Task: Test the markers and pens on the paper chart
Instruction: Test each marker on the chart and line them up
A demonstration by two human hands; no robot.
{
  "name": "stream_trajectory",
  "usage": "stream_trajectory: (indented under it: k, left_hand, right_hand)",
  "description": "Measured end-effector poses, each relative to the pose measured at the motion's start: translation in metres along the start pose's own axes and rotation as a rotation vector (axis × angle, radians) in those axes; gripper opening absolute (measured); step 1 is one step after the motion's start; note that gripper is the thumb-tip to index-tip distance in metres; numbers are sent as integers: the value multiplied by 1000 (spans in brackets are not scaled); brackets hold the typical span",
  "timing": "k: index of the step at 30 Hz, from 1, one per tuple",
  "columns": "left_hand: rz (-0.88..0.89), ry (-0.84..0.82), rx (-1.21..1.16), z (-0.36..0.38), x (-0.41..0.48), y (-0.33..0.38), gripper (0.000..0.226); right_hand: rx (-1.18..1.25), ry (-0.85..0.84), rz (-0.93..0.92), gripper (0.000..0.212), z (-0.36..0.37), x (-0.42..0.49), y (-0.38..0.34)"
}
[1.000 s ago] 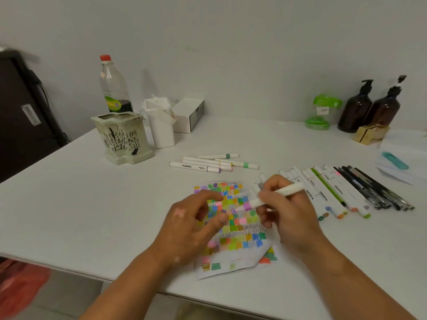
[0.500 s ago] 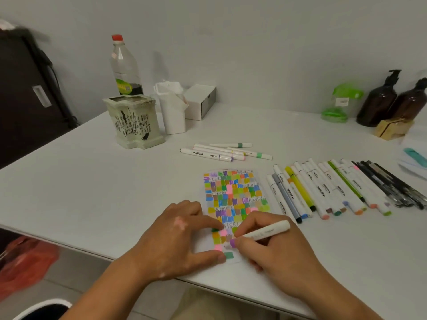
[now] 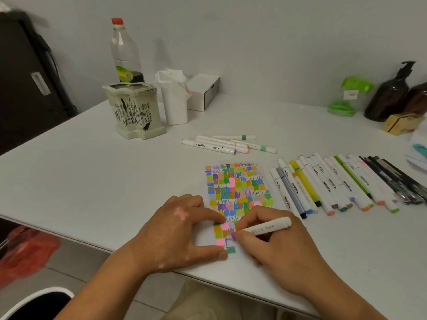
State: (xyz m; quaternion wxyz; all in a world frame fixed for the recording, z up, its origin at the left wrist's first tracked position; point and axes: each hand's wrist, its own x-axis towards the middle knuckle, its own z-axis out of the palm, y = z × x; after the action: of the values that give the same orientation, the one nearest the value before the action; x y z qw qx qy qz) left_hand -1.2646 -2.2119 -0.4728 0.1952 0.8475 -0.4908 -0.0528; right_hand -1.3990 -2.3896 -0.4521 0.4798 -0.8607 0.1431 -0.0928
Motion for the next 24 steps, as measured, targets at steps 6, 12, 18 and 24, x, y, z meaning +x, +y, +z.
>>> stream_trajectory:
  k: [6,12,18,24]
  left_hand:
    - [-7,-10,-6,-1,1,1,71]
    - [-14,-14,-13,1,1,-1,73]
    - [-27,16,-58,0,-1,0,66]
    - [-139,261,-407,-4,-5,-4,32]
  right_hand:
    - [-22,19,10,14,0,0,0]
    - [-32,39,0,14,1,0,2]
    - [127,93,-8,16,-1,1,7]
    - [732,181,53,23,-11,3,11]
